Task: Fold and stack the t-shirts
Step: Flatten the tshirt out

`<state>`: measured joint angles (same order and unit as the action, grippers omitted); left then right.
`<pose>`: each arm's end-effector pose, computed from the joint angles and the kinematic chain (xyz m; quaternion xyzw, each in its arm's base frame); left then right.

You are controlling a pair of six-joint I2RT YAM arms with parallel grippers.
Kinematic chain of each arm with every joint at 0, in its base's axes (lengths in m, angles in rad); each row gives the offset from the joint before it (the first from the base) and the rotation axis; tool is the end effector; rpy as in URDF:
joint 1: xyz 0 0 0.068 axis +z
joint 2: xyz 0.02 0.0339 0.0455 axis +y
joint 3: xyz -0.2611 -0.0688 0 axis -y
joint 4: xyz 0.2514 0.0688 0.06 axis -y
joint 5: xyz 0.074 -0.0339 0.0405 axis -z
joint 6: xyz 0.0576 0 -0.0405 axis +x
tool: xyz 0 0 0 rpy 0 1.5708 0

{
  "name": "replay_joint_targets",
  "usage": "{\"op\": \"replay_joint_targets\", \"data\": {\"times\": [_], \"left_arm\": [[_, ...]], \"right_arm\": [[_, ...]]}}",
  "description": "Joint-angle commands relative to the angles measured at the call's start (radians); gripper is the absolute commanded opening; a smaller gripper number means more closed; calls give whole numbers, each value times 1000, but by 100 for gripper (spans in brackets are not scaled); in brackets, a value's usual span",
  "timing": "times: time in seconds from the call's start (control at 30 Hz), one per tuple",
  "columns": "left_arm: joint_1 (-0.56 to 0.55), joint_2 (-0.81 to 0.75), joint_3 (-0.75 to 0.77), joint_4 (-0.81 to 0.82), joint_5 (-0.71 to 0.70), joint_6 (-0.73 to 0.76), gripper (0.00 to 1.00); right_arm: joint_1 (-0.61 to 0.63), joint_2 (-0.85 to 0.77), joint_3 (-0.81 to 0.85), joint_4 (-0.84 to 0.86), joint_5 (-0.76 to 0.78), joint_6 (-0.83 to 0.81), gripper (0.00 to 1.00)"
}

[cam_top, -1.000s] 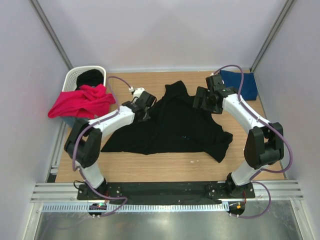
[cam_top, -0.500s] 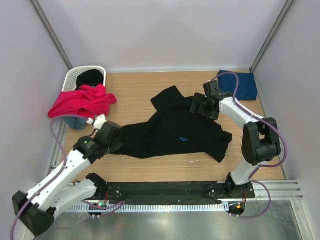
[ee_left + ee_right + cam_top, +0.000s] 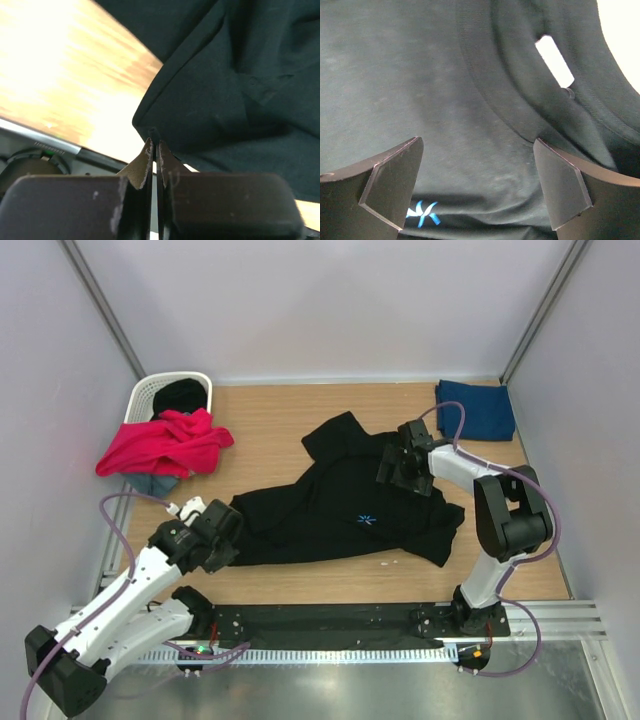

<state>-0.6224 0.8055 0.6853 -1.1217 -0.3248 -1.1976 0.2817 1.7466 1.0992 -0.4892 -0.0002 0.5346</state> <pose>0.1224 -0.0652 0.2095 -0.3015 0.9260 -0.0297 0.2251 0.3436 0.0995 0.1474 0.1231 0.9687 0.0856 0.1977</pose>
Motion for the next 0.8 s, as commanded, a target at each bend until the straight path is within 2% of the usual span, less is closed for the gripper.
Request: {"op": "replay_joint_targets", "data": {"times": [0.0, 0.13, 0.37, 0.5, 0.67, 0.77], "left_arm": [[-3, 0, 52, -101, -40, -48, 0], [-3, -29, 100, -138, -97, -66, 0], [-2, -92, 158, -231, -235, -125, 0], [-3, -89, 165, -163, -235, -97, 0], [-3, -49, 145, 6, -165, 33, 0], [-3, -14, 143, -7, -160, 47, 0]], "right_arm": [[1, 14, -27, 28, 121, 44, 99], [-12, 22, -58, 31, 167, 93, 99], [-133, -2, -143, 57, 223, 142, 100], [-243, -59, -191, 70, 229, 145, 99], [-309, -147, -226, 70, 272, 166, 100], [-335, -200, -255, 42, 289, 191, 100]]}}
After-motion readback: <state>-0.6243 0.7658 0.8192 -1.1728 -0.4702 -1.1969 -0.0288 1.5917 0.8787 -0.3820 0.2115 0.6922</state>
